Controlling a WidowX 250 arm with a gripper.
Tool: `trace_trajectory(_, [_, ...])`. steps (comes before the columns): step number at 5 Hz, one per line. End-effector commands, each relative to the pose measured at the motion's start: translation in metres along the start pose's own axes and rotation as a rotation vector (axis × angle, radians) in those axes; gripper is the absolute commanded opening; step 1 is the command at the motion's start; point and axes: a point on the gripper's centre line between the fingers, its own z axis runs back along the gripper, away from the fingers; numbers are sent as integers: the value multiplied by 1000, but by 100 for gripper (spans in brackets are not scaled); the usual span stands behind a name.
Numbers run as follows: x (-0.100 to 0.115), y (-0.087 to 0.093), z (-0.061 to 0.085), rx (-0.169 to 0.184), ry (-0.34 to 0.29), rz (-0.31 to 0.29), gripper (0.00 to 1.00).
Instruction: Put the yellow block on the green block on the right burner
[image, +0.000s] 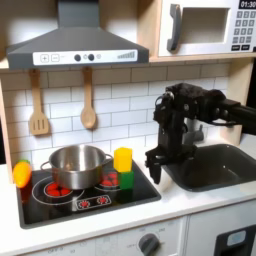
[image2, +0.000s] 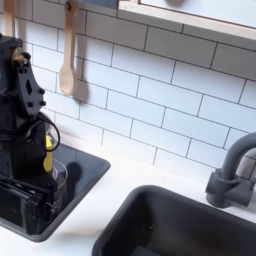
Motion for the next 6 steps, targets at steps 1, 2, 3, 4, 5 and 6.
trace_trajectory(1, [-40,-2,-23,-24,-25,-27,100])
trace_trajectory(2, [-43,-6,-41,-10,-68,-63,100])
trace_trajectory(3, [-33,-2,-46,-27,-172,-58,100])
trace_trajectory(4, [-18,-2,-44,-62,-248,-71,100])
trace_trajectory(5, [0,0,-39,-83,-359,-63,100])
trace_trajectory(6, [11,5,-35,-85,-394,-56,100])
